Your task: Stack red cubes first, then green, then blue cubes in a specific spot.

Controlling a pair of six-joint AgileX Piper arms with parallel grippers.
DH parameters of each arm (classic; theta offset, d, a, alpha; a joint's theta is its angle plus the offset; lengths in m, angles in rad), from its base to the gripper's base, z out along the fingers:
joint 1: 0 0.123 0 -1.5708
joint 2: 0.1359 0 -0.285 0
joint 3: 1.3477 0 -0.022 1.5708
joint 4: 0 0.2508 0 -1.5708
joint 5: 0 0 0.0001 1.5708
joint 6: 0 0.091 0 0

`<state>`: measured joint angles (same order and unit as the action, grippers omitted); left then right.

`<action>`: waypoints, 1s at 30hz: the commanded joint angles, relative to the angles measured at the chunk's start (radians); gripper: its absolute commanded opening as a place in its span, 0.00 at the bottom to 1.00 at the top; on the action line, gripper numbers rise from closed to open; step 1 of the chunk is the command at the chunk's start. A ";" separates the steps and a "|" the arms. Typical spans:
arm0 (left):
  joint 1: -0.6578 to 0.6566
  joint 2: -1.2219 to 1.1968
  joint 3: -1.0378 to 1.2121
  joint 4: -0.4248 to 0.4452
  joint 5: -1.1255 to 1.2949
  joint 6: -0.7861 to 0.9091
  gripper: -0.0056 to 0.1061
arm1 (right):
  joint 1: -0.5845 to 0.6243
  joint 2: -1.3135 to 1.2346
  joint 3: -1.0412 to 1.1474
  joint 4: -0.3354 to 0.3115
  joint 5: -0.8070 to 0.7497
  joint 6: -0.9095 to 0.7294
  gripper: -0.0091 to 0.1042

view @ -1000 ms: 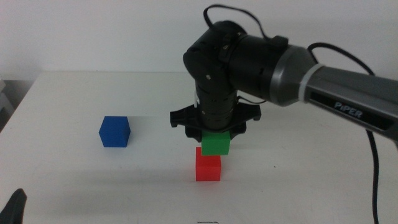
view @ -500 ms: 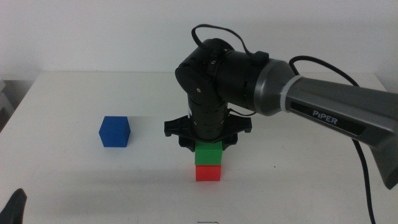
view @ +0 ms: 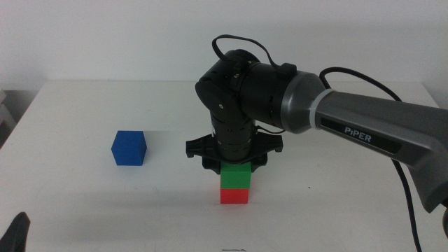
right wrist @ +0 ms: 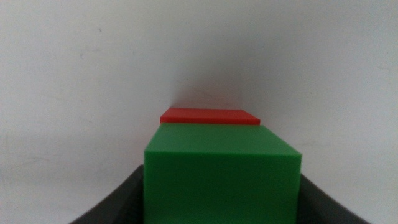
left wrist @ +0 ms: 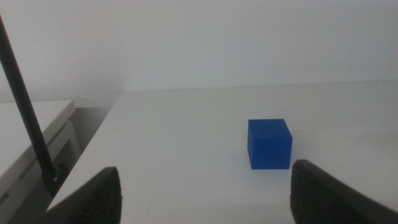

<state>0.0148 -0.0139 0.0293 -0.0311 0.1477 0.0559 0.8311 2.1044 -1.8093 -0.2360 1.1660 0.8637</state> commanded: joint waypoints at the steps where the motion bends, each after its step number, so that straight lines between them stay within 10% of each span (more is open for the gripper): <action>1: -0.001 -0.019 -0.003 -0.008 -0.080 -0.002 0.88 | 0.001 -0.062 -0.033 -0.039 -0.001 0.001 0.40; 2: -0.001 -0.019 -0.003 -0.008 -0.080 -0.002 0.88 | 0.001 -0.062 -0.033 -0.040 -0.001 0.001 0.59; 9: -0.001 -0.019 -0.003 -0.008 -0.080 -0.002 0.88 | 0.000 -0.087 -0.035 -0.050 0.008 -0.063 0.83; 18: -0.001 -0.019 -0.003 -0.008 -0.080 -0.002 0.88 | 0.002 -0.371 0.005 -0.080 0.117 -0.237 0.85; 30: -0.001 -0.019 -0.003 -0.008 -0.080 -0.002 0.88 | -0.115 -1.010 0.568 0.128 -0.165 -0.719 0.85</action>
<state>0.0148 -0.0139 0.0293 -0.0311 0.1477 0.0568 0.7384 1.1966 -1.2701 -0.1384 1.0889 0.2368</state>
